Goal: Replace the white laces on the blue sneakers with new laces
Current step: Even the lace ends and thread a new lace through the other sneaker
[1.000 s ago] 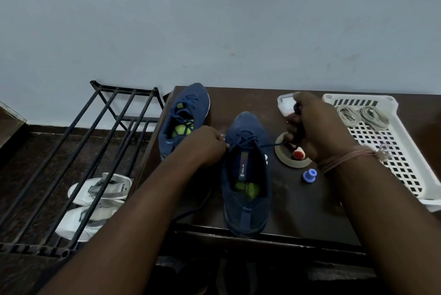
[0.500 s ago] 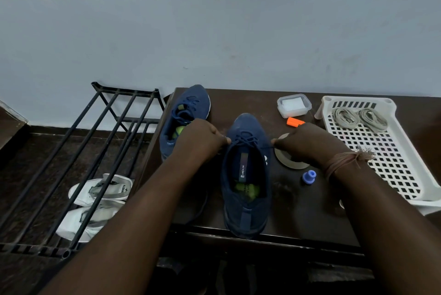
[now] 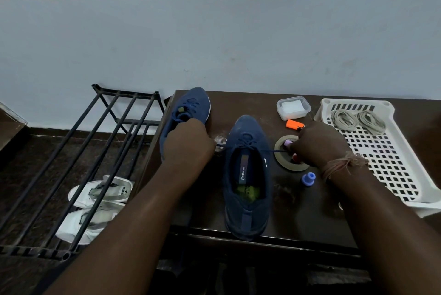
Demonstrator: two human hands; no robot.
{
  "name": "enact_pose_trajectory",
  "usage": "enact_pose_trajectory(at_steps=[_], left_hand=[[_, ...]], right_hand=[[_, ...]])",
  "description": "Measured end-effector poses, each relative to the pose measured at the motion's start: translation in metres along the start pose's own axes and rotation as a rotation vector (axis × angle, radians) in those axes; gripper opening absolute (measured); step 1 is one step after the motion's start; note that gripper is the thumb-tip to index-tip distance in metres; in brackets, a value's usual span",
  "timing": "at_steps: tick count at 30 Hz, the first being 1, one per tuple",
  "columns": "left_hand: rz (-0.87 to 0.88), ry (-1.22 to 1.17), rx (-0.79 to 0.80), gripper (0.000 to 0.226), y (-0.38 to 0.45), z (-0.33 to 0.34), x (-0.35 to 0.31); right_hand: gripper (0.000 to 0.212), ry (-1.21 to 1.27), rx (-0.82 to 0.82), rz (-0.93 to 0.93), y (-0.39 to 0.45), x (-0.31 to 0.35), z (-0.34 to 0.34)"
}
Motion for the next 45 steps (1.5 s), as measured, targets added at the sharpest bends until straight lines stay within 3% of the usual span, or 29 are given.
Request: enact_pose_trajectory(at_steps=[3,6,8,12,15,16,18,20,24,27,30,33,35,37,39,45], left_hand=[[-0.011,0.024,-0.035,0.018,0.000,0.000,0.000],[0.008,-0.056,0.036,0.022,0.001,-0.007,-0.001],[0.047,-0.313,0.111,0.021,0.000,-0.021,-0.005],[0.188,-1.051,0.170,0.015,-0.004,-0.048,-0.014],[0.319,-1.264,0.058,0.019,-0.006,-0.068,-0.015],[0.367,-1.276,0.014,0.021,-0.008,-0.075,-0.017],[0.463,-1.269,-0.066,0.024,-0.014,-0.087,-0.022],[0.521,-1.231,-0.114,0.026,-0.019,-0.093,-0.027],[0.379,-1.046,0.055,0.024,-0.014,-0.061,-0.038],[0.208,-0.669,0.209,0.020,-0.010,-0.025,-0.033],[0.212,-0.296,0.279,0.019,-0.016,-0.007,-0.038],[0.195,-0.255,0.242,0.039,-0.026,-0.008,-0.045],[0.200,-0.217,0.205,0.037,-0.030,-0.011,-0.050],[0.178,-0.237,0.269,0.027,-0.031,-0.007,-0.049],[0.123,-0.305,0.358,0.019,-0.027,0.001,-0.041],[-0.086,-0.483,0.463,0.023,-0.012,0.020,-0.016]], right_hand=[[0.033,0.010,-0.052,-0.019,-0.005,0.003,-0.004],[0.028,0.114,0.001,-0.050,-0.010,0.010,-0.001],[0.029,0.239,0.081,-0.059,-0.015,0.016,-0.004],[0.027,0.535,0.271,-0.067,-0.024,0.028,-0.011],[0.008,0.964,0.304,-0.095,-0.024,0.038,-0.011],[0.012,1.076,0.325,-0.117,-0.024,0.041,-0.011],[0.022,1.173,0.366,-0.201,-0.026,0.050,-0.014],[0.016,1.068,0.347,-0.291,-0.029,0.053,-0.022],[0.004,0.423,0.238,-0.278,-0.030,0.046,-0.023],[0.009,0.255,0.227,-0.234,-0.031,0.044,-0.018],[0.009,0.159,0.186,-0.215,-0.033,0.043,-0.019],[0.018,0.153,0.073,-0.212,-0.033,0.043,-0.028],[0.025,0.207,-0.040,-0.237,-0.034,0.046,-0.037],[0.031,0.399,-0.096,-0.287,-0.039,0.052,-0.045],[0.028,0.534,0.004,-0.361,-0.042,0.066,-0.040],[0.024,0.091,0.264,-0.564,-0.069,0.109,0.003]])
Point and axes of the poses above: each hand's wrist, its own y-axis towards the middle knuckle, its own z-axis out of the palm, x = y × z, the point moved 8 cm from there along y, towards the middle knuckle, and after that the axes turned 11 degrees about x, right-handed, at the moved point
